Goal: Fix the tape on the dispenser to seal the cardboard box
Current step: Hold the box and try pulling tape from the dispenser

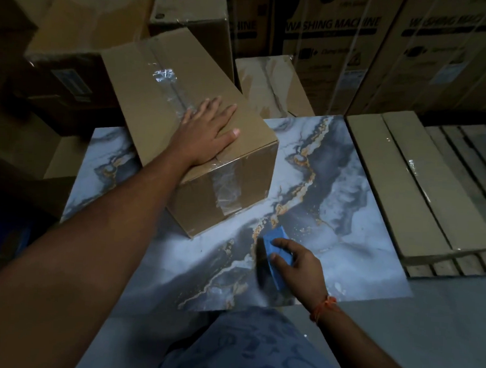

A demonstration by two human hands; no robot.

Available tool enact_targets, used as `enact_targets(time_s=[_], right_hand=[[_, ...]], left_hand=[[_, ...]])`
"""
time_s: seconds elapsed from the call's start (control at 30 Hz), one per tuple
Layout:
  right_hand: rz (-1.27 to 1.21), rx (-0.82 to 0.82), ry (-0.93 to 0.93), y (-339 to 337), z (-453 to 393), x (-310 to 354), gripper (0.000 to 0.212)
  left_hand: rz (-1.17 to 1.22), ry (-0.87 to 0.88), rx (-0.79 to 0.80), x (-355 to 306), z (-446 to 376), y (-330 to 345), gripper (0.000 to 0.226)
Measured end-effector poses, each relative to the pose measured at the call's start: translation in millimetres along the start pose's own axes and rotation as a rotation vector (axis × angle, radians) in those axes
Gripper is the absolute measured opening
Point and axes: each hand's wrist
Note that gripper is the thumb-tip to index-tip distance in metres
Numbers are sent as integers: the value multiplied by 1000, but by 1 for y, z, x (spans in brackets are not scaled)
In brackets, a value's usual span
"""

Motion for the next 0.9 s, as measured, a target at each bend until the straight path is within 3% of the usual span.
enact_targets(time_s=[0.23, 0.43, 0.63, 0.7, 0.8, 0.9], right_hand=[[401, -131, -130, -4, -9, -11, 41], [564, -201, -77, -1, -32, -20, 34], [570, -161, -56, 12, -40, -33, 51], [683, -167, -22, 15, -36, -34, 60], [799, -314, 37, 14, -20, -22, 66], [646, -399, -95, 17, -1, 10, 70]], left_hand=[[0, 3, 6, -1, 0, -1, 70], [-5, -2, -1, -2, 1, -2, 69], [3, 2, 7, 0, 3, -2, 71], [16, 0, 3, -1, 3, -3, 73], [23, 0, 4, -2, 2, -3, 75], [24, 3, 5, -1, 2, -1, 74]])
Point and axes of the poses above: each hand's wrist, its own z-axis away from the middle knuckle, its own y-axis out of the palm, x = y × z, and after that the axes turned 3 degrees about x, right-handed
